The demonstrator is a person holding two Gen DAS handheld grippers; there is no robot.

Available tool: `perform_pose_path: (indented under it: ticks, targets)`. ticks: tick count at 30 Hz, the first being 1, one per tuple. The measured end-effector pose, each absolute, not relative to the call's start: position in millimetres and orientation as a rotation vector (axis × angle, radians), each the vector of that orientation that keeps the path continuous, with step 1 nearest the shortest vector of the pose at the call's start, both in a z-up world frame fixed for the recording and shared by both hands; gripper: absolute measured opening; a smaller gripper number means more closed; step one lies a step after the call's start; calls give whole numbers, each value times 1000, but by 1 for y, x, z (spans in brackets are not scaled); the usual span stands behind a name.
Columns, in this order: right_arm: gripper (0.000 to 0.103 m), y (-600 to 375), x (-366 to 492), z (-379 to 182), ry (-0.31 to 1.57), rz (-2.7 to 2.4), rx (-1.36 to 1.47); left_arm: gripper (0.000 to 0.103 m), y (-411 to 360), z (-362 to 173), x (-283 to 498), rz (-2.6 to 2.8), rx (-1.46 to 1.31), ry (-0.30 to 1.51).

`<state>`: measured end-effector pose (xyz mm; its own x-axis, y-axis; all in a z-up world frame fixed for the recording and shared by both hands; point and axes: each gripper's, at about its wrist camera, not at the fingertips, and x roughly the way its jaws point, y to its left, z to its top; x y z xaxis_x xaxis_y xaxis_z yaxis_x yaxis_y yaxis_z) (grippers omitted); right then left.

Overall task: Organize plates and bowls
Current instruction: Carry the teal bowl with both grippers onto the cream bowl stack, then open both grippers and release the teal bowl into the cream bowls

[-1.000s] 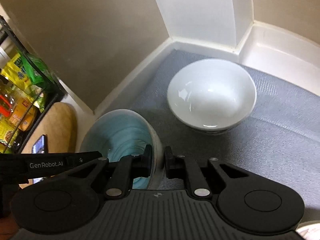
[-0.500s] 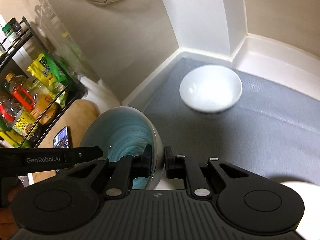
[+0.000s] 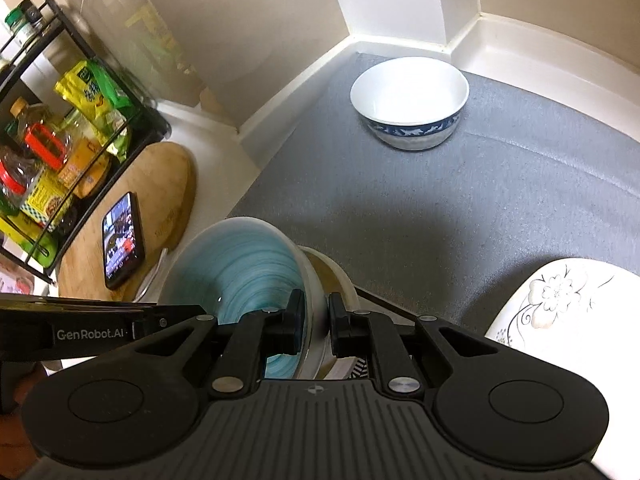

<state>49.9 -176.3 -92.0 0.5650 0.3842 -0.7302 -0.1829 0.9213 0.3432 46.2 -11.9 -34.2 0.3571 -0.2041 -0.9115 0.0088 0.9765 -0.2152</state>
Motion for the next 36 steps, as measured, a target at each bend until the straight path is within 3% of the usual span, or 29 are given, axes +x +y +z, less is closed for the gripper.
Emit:
perform_pose_path:
  ticks: [9, 11, 13, 15, 17, 25, 29, 30, 32, 36]
  targets:
    - [25, -176, 53, -91, 882, 322, 185, 20, -6, -34, 52, -116, -190, 1176]
    - [42, -177, 53, -86, 849, 301, 158, 31, -6, -34, 54, -106, -191, 1172]
    - [45, -181, 53, -83, 821, 283, 149, 38, -4, -35, 54, -96, -194, 1171]
    - [34, -185, 54, -83, 810, 308, 155, 42, -3, -37, 53, -90, -194, 1171]
    - [11, -188, 55, -87, 813, 351, 180, 47, -2, -40, 53, -88, -202, 1177]
    - [9, -195, 59, -108, 842, 375, 255, 67, -6, -45, 49, -93, -201, 1173]
    - [15, -197, 55, -104, 834, 362, 262, 84, -10, -45, 49, -95, -191, 1156]
    - [18, -196, 55, -102, 832, 359, 258, 84, -11, -46, 48, -97, -184, 1154]
    - [39, -195, 54, -99, 828, 358, 248, 84, -13, -48, 48, -102, -171, 1149]
    - [44, -193, 50, -98, 837, 359, 226, 84, -12, -60, 48, -99, -163, 1146]
